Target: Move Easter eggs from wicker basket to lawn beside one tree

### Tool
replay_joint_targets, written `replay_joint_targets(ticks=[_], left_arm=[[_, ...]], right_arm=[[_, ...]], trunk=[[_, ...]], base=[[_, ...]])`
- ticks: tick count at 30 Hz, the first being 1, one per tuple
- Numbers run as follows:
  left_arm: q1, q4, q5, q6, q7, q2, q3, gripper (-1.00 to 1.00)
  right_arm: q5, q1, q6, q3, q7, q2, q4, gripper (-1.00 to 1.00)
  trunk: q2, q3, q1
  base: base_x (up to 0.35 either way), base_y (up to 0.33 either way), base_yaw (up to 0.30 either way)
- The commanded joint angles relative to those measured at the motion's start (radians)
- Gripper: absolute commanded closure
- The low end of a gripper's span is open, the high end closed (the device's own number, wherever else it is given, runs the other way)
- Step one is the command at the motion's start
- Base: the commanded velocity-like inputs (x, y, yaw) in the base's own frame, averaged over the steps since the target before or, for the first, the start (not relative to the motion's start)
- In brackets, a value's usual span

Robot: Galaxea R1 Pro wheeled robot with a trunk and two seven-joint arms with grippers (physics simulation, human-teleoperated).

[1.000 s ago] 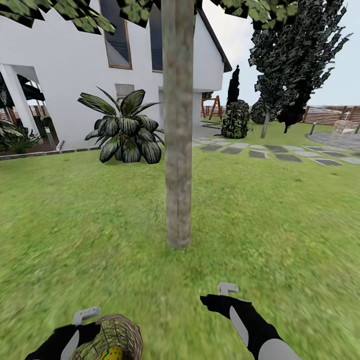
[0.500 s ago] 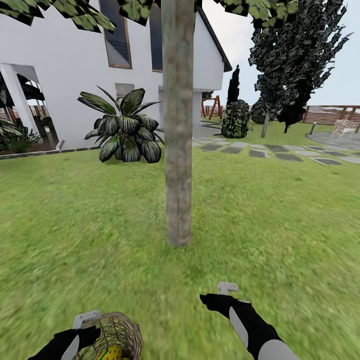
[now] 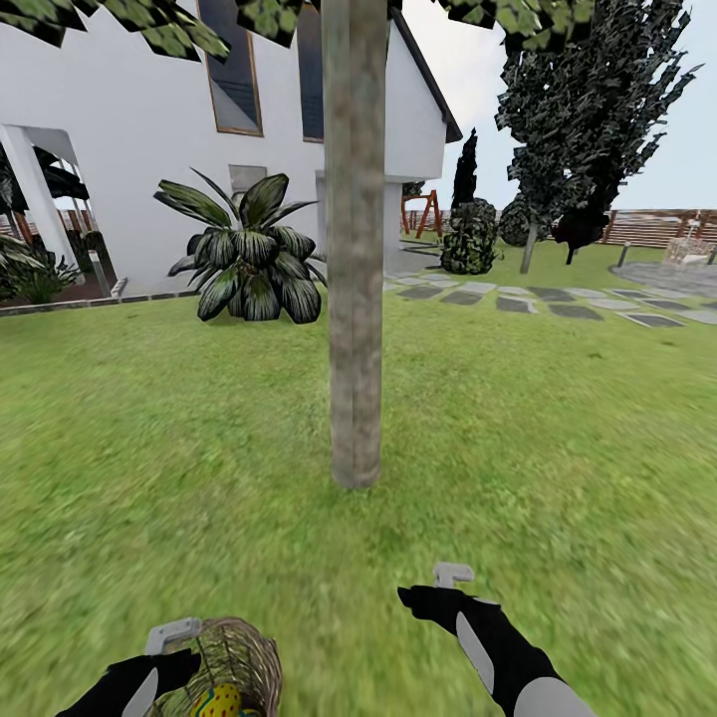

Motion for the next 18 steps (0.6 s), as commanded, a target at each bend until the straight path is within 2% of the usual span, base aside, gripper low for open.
replay_joint_targets(ticks=[1, 18], left_arm=[[0.000, -0.002, -0.002, 0.006, 0.001, 0.000, 0.004, -1.00], [0.001, -0.002, -0.002, -0.022, -0.001, 0.000, 0.003, -1.00]], right_arm=[[-0.008, 0.000, 0.006, -0.004, 0.003, 0.001, -0.001, -1.00], [-0.008, 0.002, 0.006, -0.004, 0.002, 0.002, -0.001, -1.00]], trunk=[[-0.008, -0.004, 0.004], [-0.127, -0.058, 0.069]], base=[[0.000, 0.000, 0.000], [0.000, 0.000, 0.000]])
